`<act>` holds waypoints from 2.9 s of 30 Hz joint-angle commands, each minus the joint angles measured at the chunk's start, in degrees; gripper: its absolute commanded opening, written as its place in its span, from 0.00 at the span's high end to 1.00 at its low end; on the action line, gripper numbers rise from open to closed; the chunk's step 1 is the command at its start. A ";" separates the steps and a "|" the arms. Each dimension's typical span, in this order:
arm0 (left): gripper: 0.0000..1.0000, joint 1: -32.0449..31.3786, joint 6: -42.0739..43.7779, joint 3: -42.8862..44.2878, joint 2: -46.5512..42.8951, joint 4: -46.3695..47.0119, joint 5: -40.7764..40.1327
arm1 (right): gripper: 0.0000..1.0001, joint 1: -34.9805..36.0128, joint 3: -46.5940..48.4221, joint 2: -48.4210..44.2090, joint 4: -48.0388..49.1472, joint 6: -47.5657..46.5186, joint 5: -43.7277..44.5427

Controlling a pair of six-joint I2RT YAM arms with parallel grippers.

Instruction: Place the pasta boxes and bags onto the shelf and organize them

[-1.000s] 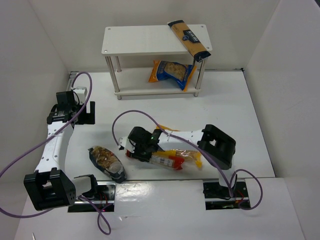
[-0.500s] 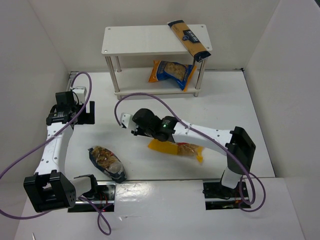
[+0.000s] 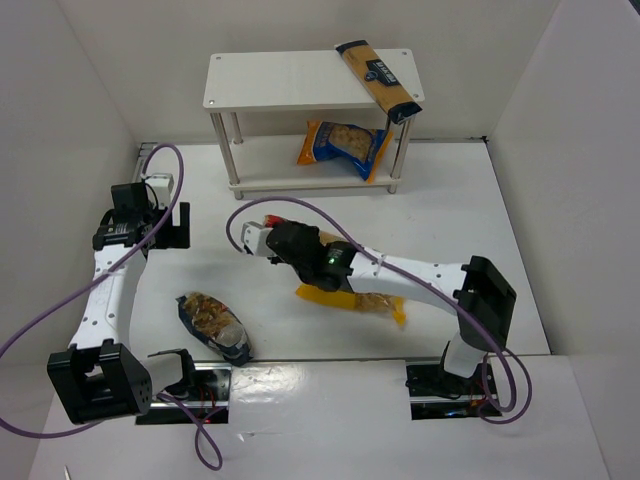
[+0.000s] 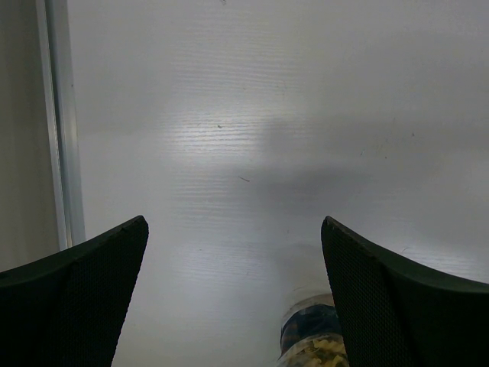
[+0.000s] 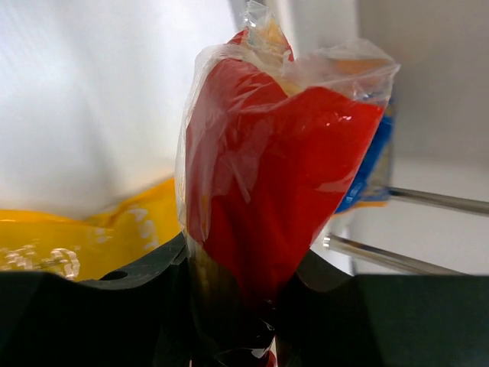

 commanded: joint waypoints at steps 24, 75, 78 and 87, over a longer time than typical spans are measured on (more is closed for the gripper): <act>0.00 -0.04 0.10 0.52 0.32 0.84 -0.89 | 1.00 -0.37 -7.01 9.80 28.26 -15.85 15.82; 0.00 -0.04 0.10 0.52 1.54 0.84 2.27 | 1.00 -10.84 8.21 18.07 0.64 14.76 -16.89; 0.00 -0.04 0.10 0.52 2.17 0.84 1.75 | 0.78 -10.84 7.60 18.07 1.17 15.29 -16.89; 0.00 -0.04 0.10 -0.01 1.02 0.84 1.75 | 0.01 -10.83 2.86 6.83 -1.37 14.68 -17.50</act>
